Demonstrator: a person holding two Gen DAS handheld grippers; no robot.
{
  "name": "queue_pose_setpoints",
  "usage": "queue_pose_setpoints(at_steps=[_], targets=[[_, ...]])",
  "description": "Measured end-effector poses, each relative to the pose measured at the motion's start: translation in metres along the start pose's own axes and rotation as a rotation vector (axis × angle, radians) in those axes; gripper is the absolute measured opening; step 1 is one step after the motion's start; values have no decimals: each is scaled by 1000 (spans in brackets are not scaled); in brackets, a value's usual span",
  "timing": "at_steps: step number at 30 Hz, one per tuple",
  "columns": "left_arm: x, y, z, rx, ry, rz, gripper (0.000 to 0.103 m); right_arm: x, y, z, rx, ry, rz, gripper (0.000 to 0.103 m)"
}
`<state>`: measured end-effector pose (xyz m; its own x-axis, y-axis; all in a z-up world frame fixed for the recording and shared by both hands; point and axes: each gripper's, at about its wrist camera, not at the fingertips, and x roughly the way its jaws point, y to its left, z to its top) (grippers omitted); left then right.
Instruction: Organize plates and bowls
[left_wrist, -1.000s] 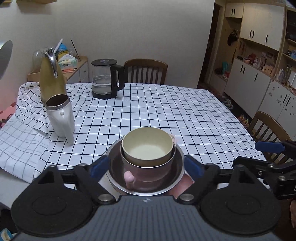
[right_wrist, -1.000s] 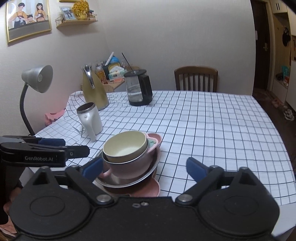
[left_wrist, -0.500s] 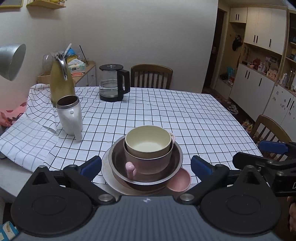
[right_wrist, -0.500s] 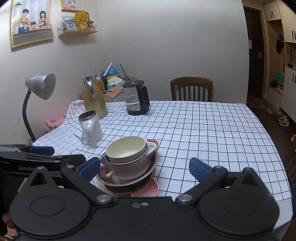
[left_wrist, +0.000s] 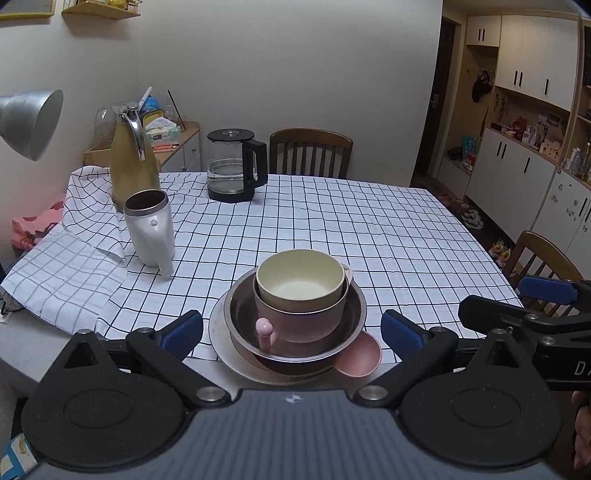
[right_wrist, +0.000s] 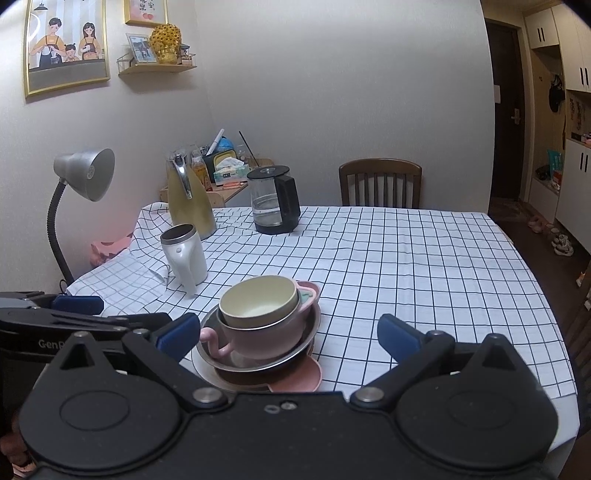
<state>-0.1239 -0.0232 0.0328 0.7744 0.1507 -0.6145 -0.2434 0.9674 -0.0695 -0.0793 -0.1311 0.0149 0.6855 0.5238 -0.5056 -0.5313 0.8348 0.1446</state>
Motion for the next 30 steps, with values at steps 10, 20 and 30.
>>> queue_pose_setpoints(at_steps=[10,20,30], targets=[[3,3,2,-29,-6,22,103,5,-3,1,15,6,-1,103],[6,1,1,-33,-7,15,103,10,-7,1,40,5,-10,103],[4,-2,0,-31,-22,16,103,13,-11,1,62,12,-18,103]])
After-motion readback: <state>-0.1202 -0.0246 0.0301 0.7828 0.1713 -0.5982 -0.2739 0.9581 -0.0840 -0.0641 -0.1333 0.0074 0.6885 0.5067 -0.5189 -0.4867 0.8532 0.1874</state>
